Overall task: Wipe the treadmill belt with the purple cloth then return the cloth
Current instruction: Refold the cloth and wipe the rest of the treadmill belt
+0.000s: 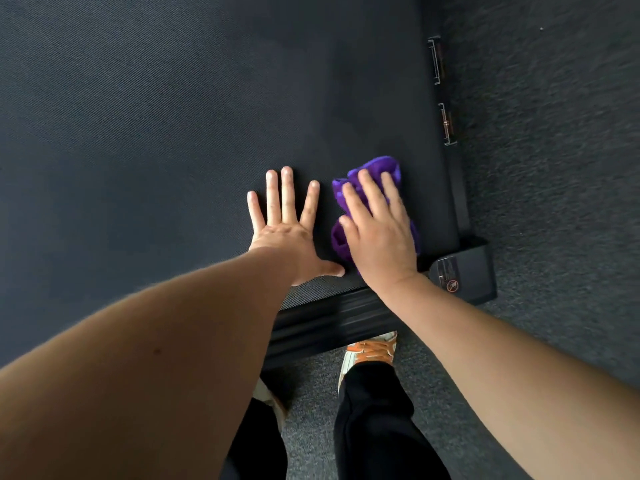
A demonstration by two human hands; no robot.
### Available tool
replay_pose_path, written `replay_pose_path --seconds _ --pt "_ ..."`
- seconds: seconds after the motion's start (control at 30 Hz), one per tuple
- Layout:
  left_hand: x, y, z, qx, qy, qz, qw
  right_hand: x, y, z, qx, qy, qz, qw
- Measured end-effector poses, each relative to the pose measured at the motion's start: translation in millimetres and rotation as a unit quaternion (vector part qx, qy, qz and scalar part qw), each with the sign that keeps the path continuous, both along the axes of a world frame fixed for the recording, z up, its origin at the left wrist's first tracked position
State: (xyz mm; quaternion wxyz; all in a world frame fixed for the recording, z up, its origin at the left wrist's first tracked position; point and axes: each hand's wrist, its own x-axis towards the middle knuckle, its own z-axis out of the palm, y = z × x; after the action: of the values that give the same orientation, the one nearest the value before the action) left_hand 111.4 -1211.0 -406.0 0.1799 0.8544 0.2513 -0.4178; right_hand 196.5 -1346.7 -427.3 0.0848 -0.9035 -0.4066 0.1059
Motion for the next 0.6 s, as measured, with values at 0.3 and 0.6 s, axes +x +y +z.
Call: replay_pose_path --seconds 0.3,0.6 --pt "0 2 1 -0.009 0.003 0.000 1.000 -1 -44 10 -0.043 0.022 -0.082 0.995" --pt "-5 0 -3 0.001 -0.027 -0.006 1.000 38 -3 0 0.088 0.065 -0.147 0.983"
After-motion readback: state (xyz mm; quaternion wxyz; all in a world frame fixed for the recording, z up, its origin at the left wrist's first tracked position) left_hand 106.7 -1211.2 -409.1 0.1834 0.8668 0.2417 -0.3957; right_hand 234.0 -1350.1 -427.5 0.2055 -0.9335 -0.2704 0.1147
